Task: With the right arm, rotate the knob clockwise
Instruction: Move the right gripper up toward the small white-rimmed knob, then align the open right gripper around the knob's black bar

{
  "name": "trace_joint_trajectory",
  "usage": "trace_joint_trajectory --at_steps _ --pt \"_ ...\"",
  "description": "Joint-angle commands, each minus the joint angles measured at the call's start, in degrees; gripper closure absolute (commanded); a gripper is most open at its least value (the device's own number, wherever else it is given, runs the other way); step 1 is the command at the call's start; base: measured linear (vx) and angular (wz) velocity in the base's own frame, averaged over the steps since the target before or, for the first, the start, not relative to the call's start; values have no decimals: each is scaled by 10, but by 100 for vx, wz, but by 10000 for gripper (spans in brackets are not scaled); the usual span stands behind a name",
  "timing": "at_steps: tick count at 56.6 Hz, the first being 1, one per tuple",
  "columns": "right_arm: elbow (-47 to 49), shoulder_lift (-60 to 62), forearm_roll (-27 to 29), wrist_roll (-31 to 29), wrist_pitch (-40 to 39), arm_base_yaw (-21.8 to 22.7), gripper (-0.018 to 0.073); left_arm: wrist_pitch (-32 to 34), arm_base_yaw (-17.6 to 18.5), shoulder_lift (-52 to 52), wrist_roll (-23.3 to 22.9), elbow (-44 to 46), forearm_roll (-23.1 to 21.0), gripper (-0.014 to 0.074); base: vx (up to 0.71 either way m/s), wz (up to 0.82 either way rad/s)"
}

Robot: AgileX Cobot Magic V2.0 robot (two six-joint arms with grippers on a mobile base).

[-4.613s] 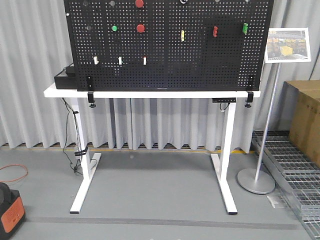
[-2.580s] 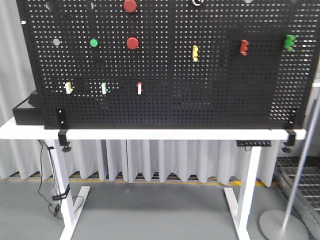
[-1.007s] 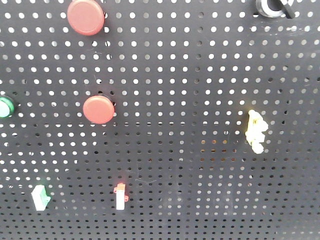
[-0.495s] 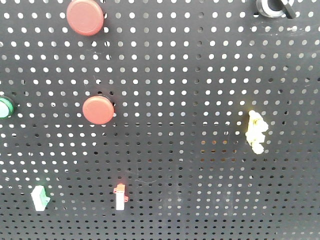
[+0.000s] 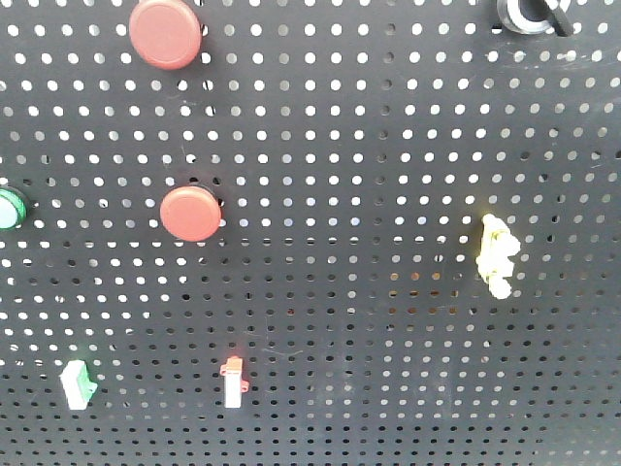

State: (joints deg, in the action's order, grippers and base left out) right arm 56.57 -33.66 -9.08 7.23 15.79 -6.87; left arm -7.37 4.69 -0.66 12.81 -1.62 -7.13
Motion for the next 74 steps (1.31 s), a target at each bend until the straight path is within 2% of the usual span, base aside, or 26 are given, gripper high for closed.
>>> trace_joint_trajectory --at_steps 1,12,17,21,27,32,37,40,45,48,56,63,68,74 --pt "59 -43 37 -2 -30 2 567 47 4 -10 -2 -19 -6 603 0 0" --pt "67 -88 125 -4 -30 2 565 47 4 -10 -2 -19 -6 603 0 0" --pt "67 -101 166 -30 -29 2 565 47 4 -10 -2 -19 -6 603 0 0" --pt "68 -109 215 -91 -29 -5 564 47 4 -10 -2 -19 -6 603 0 0" --pt "77 -127 312 -260 -25 -63 564 47 4 -10 -2 -19 -6 603 0 0" --pt "93 -154 399 -470 -19 -154 564 47 4 -10 -2 -19 -6 603 0 0" --pt "111 -190 463 -637 -33 -260 564 47 4 -10 -2 -19 -6 603 0 0" --pt "121 -205 492 -694 -66 -304 564 47 4 -10 -2 -19 -6 603 0 0" --pt "127 -217 522 -747 -151 -348 564 47 4 -10 -2 -19 -6 603 0 0" --pt "127 -217 533 -771 -194 -357 564 47 4 -10 -2 -19 -6 603 0 0" --pt "127 -215 540 -823 -253 -357 563 47 4 -10 -2 -19 -6 603 0 0" --pt "127 -214 552 -894 -293 -357 558 47 4 -10 -2 -19 -6 603 0 0" --pt "127 -214 585 -945 -321 -357 544 47 4 -10 -2 -19 -6 603 0 0" --pt "127 -214 654 -1031 -357 -357 508 47 4 -10 -2 -19 -6 603 0 0"
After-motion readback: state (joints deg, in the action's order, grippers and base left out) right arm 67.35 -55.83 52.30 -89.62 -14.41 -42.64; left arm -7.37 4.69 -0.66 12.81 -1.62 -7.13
